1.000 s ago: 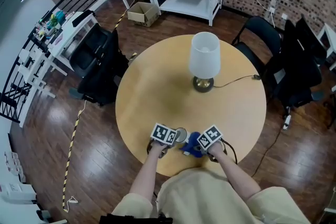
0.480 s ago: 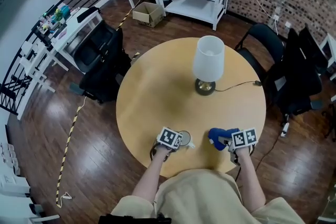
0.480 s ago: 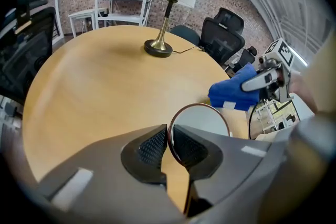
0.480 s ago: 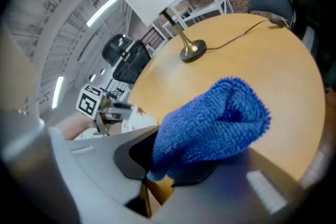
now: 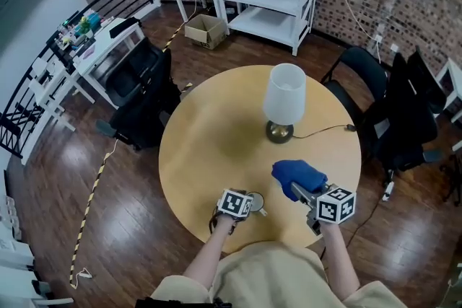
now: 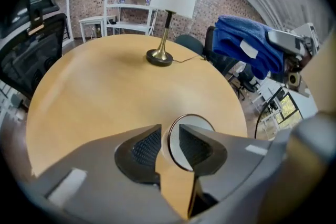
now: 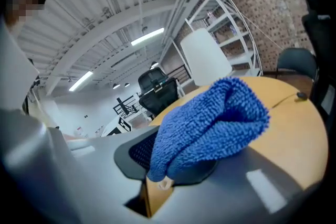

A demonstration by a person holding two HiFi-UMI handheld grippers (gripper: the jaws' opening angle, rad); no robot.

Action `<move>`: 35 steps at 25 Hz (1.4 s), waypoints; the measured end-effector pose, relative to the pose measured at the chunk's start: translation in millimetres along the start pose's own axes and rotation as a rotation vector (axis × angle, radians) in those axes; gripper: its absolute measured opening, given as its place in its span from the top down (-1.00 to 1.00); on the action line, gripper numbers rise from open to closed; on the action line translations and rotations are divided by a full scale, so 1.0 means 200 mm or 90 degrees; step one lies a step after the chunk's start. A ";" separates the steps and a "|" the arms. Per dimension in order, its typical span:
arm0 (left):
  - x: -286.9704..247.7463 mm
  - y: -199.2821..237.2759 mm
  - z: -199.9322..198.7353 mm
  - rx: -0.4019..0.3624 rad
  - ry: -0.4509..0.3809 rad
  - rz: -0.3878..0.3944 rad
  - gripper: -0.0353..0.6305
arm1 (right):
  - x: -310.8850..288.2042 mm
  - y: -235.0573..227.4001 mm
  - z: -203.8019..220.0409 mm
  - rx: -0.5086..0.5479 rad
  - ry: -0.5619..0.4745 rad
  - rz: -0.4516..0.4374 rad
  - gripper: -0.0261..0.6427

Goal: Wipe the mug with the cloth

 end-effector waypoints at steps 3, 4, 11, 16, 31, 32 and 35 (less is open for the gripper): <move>0.20 -0.02 -0.10 0.027 -0.095 0.035 0.32 | 0.03 0.07 -0.17 0.071 -0.075 0.028 0.73; 0.30 -0.03 -0.15 0.030 -0.142 0.038 0.20 | 0.04 0.09 -0.23 0.099 -0.098 0.043 0.73; 1.09 -0.14 -0.55 -0.046 -0.533 -0.032 -0.05 | 0.18 0.30 -0.66 0.327 -0.241 0.191 0.73; 1.45 -0.19 -0.63 -0.118 -0.675 -0.206 -0.04 | 0.25 0.41 -0.82 0.314 -0.328 0.208 0.73; 1.51 -0.15 -0.58 -0.031 -0.689 -0.234 -0.08 | 0.26 0.42 -0.82 0.303 -0.317 0.252 0.73; 1.50 -0.15 -0.58 -0.031 -0.686 -0.233 -0.08 | 0.25 0.42 -0.82 0.303 -0.316 0.251 0.73; 1.48 -0.15 -0.58 -0.032 -0.678 -0.229 -0.08 | 0.24 0.42 -0.80 0.303 -0.312 0.250 0.73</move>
Point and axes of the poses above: the fingertips, and each gripper's own axes: x backward along the fingers, y to its left, z out of its underside, the point moved 6 cm from there along x, backward along the fingers, and after that the axes turned 9 degrees about y, right-handed, at the moved point
